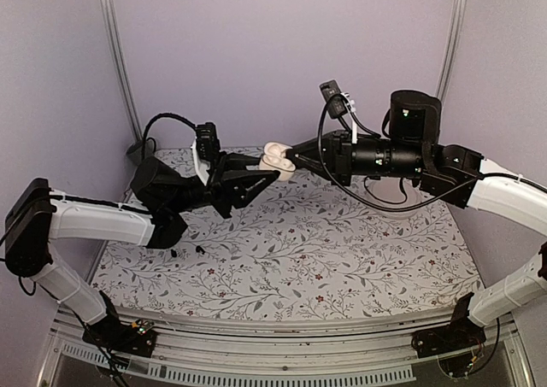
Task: Insert the wireless bluetooth earbuds into the charging case
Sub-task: Pass from the left arm to the right, then pass from the right arm to the left
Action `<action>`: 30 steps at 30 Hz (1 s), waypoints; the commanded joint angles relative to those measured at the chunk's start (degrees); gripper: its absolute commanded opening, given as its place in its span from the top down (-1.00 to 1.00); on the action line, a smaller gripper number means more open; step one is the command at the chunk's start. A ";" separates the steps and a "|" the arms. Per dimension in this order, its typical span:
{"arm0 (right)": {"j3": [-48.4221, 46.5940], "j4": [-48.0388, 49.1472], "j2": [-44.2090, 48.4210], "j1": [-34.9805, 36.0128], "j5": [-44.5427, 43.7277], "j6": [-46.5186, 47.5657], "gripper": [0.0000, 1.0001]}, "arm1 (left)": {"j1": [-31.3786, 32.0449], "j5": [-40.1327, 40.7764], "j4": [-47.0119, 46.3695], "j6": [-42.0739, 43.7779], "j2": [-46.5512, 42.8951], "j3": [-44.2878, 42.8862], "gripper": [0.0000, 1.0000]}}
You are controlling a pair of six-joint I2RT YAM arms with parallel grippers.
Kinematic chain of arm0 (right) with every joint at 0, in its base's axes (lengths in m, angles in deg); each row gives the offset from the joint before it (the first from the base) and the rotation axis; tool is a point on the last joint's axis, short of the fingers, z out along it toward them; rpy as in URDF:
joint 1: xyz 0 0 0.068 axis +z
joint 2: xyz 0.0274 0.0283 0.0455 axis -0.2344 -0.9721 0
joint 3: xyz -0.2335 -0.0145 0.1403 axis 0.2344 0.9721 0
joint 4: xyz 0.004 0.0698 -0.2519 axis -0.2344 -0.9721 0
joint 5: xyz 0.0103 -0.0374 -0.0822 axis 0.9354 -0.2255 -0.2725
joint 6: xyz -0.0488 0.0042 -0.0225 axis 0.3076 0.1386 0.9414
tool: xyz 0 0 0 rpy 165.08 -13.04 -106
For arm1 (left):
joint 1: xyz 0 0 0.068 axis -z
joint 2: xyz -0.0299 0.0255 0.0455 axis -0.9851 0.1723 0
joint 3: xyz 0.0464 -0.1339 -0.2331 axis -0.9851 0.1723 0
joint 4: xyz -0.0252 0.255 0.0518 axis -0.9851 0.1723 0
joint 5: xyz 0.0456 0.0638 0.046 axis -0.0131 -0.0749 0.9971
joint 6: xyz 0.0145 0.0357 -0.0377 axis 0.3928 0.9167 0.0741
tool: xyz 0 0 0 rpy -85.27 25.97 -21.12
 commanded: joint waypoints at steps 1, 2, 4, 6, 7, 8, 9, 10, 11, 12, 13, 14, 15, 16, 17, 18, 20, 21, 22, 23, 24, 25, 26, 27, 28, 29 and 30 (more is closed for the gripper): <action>-0.04 1.42 -0.07 0.05 1.30 0.56 0.92 | -0.60 0.34 0.12 -0.11 0.28 -1.41 0.64; -0.05 1.35 -0.06 0.00 1.43 0.82 0.93 | -0.64 0.34 0.45 0.09 0.08 -1.25 0.56; -0.06 0.98 0.02 -0.08 1.49 1.87 0.93 | -0.72 0.09 1.93 0.87 -0.58 -0.90 0.42; -0.32 0.65 0.12 -0.38 2.19 2.72 0.94 | -0.84 -0.14 4.77 2.77 -1.65 -0.47 0.31; -0.41 0.55 0.14 -0.51 2.97 3.29 0.94 | -1.00 -0.34 6.12 3.45 -2.25 -0.21 0.27; -0.54 0.37 0.17 -0.64 3.65 3.69 0.94 | -1.15 -0.52 7.53 4.19 -2.84 0.00 0.23; -0.70 -0.04 0.06 -0.66 4.09 4.33 0.94 | -1.39 -1.08 8.98 4.83 -3.42 0.11 0.20; -0.99 -0.50 -0.03 -0.77 4.41 4.91 0.94 | -1.51 -1.55 10.78 5.73 -4.17 0.09 0.19; -1.68 -1.19 -0.19 -0.77 4.76 5.81 0.94 | -1.58 -1.74 13.11 6.87 -4.74 -0.03 0.18; -2.16 -1.92 -0.37 -0.75 4.76 6.58 0.94 | -1.72 -1.62 16.31 7.98 -5.46 -0.16 0.18; -2.64 -2.87 -0.54 -0.77 4.54 7.06 0.94 | -1.80 -1.64 17.81 9.06 -6.13 -0.27 0.17; -3.10 -3.88 -0.82 -0.78 4.07 8.09 0.94 | -1.91 -1.73 19.98 9.86 -6.97 -0.30 0.17; -3.56 -4.90 -1.02 -0.79 3.39 8.69 0.94 | -2.04 -1.55 21.37 10.35 -7.36 -0.22 0.17; -3.77 -5.75 -1.12 -0.80 2.61 9.48 0.94 | -2.04 -1.53 22.71 10.74 -7.93 -0.26 0.17; -3.88 -6.22 -1.11 -0.75 1.98 9.89 0.94 | -2.05 -1.56 24.09 11.14 -8.26 -0.40 0.18; -4.00 -6.69 -1.15 -0.73 1.63 10.54 0.94 | -2.02 -1.45 25.83 11.79 -8.58 -0.73 0.19; -4.42 -7.52 -1.37 -0.75 1.04 11.49 0.94 | -2.06 -1.29 28.20 12.73 -8.93 -1.29 0.22; -4.65 -8.04 -1.62 -0.75 0.45 11.79 0.93 | -2.05 -1.53 28.72 13.01 -9.04 -1.35 0.23; -4.93 -8.50 -1.85 -0.78 0.07 11.94 0.93 | -2.08 -1.82 29.16 13.17 -9.11 -1.54 0.24; -5.19 -8.84 -2.13 -0.74 -0.18 12.30 0.94 | -2.03 -1.90 29.75 13.34 -9.13 -1.81 0.25; -5.41 -9.09 -2.42 -0.68 -0.37 12.44 0.93 | -2.04 -2.05 30.29 13.51 -9.10 -1.99 0.26; -5.54 -9.17 -2.56 -0.67 -0.62 12.49 0.93 | -2.07 -2.04 30.82 13.68 -9.15 -2.19 0.26; -5.64 -9.38 -2.82 -0.64 -0.88 12.49 0.93 | -2.03 -1.84 31.19 13.93 -9.18 -2.35 0.26; -5.84 -9.56 -3.03 -0.70 -1.08 12.49 0.93 | -2.03 -1.65 31.63 14.12 -9.25 -2.47 0.26; -5.99 -9.81 -3.28 -0.65 -1.32 12.49 0.93 | -1.95 -1.39 31.84 14.26 -9.30 -2.50 0.26; -6.18 -10.10 -3.49 -0.68 -1.47 12.49 0.93 | -1.90 -1.12 31.86 14.40 -9.35 -2.42 0.25; -6.22 -10.28 -3.70 -0.64 -1.49 12.56 0.93 | -1.91 -0.89 31.87 14.52 -9.44 -2.43 0.25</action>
